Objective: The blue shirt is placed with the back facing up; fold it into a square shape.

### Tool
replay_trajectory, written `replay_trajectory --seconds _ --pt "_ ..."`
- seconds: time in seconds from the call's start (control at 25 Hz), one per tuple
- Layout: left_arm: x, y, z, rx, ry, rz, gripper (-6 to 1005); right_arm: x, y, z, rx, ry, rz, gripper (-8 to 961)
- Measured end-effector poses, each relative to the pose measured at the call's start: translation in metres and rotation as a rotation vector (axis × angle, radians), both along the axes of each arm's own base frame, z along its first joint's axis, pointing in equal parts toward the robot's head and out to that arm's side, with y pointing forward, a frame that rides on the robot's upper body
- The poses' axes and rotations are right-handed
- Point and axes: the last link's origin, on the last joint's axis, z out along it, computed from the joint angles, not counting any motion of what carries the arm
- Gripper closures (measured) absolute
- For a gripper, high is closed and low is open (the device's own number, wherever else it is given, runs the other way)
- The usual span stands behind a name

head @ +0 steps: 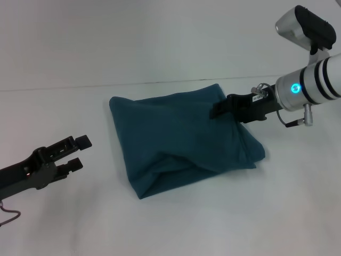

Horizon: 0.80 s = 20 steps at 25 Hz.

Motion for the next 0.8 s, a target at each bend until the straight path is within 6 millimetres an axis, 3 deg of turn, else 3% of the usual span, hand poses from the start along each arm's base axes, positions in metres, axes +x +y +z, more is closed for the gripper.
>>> replay_trajectory --seconds 0.32,0.56,0.8 --pt "0.001 0.003 -0.002 0.002 0.001 0.003 53 -0.002 0.000 0.004 -0.003 0.016 0.002 328" --pt "0.001 0.004 -0.003 0.002 0.002 0.008 53 0.009 -0.001 -0.006 0.023 -0.021 -0.014 328" --pt "0.001 0.004 -0.003 0.004 0.001 0.011 53 0.007 -0.003 -0.018 0.032 -0.020 -0.002 328"
